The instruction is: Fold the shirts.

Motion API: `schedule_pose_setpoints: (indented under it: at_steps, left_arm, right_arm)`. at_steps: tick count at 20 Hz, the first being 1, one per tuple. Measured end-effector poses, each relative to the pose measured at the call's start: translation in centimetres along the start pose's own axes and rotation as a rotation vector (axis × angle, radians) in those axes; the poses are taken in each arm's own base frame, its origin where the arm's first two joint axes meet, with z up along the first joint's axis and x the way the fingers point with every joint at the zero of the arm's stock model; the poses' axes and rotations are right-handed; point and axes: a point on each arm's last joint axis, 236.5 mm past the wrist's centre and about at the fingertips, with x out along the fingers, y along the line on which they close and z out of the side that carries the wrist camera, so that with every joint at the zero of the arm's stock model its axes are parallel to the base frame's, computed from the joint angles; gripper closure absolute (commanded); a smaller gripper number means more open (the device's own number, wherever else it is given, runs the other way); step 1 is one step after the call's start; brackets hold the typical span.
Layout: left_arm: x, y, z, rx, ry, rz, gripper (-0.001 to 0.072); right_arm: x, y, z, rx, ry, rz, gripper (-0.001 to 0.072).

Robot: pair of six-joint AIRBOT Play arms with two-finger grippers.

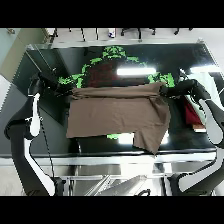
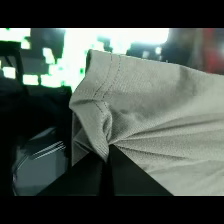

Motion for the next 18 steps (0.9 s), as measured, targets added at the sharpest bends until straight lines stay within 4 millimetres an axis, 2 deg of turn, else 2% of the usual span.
schedule_pose_setpoints:
  at_steps: [1,2,4,6,9,11,13,16,17,18]
  left_arm:
    - [0.0,-0.1,-0.1,0.004,0.003,0.001,0.0220]
    - [0.0,-0.3,-0.2,0.008,0.007,0.002,0.0009]
    - [-0.4,-1.0,-0.1,0.012,0.012,-0.012,0.0009]
    - [-1.5,-2.0,-0.3,0.025,0.029,-0.028,0.0009]
    - [-5.0,-2.1,-0.8,0.030,0.059,-0.033,0.0009]
    - [-7.7,-1.3,-2.3,0.011,0.095,-0.029,0.0009]
    - [-9.4,0.2,-5.2,-0.028,0.160,-0.014,0.0010]
    - [-9.4,2.2,-12.3,-0.092,0.282,-0.004,0.0009]
    - [-8.7,2.8,-14.7,-0.112,0.310,-0.004,0.0010]
    - [-8.0,3.1,-16.7,-0.126,0.333,-0.011,0.0010]
  right_arm:
    - [0.1,0.4,-0.1,0.009,0.003,0.012,0.0506]
    - [0.1,0.7,-0.1,0.019,0.004,0.023,0.0336]
    - [-0.4,1.6,0.1,0.045,-0.002,0.057,0.0315]
    - [-1.9,2.6,0.7,0.063,-0.011,0.091,0.0315]
    - [-6.5,2.7,1.9,0.078,-0.032,0.126,0.0317]
    - [-10.3,1.8,1.5,0.083,-0.019,0.136,0.0318]
    - [-13.5,0.0,-0.9,0.103,0.024,0.118,0.0318]
    - [-16.2,-3.4,-6.9,0.204,0.083,0.079,0.0297]
    - [-16.7,-4.6,-8.7,0.244,0.092,0.063,0.0180]
    - [-17.0,-5.6,-10.4,0.283,0.104,0.053,0.0168]
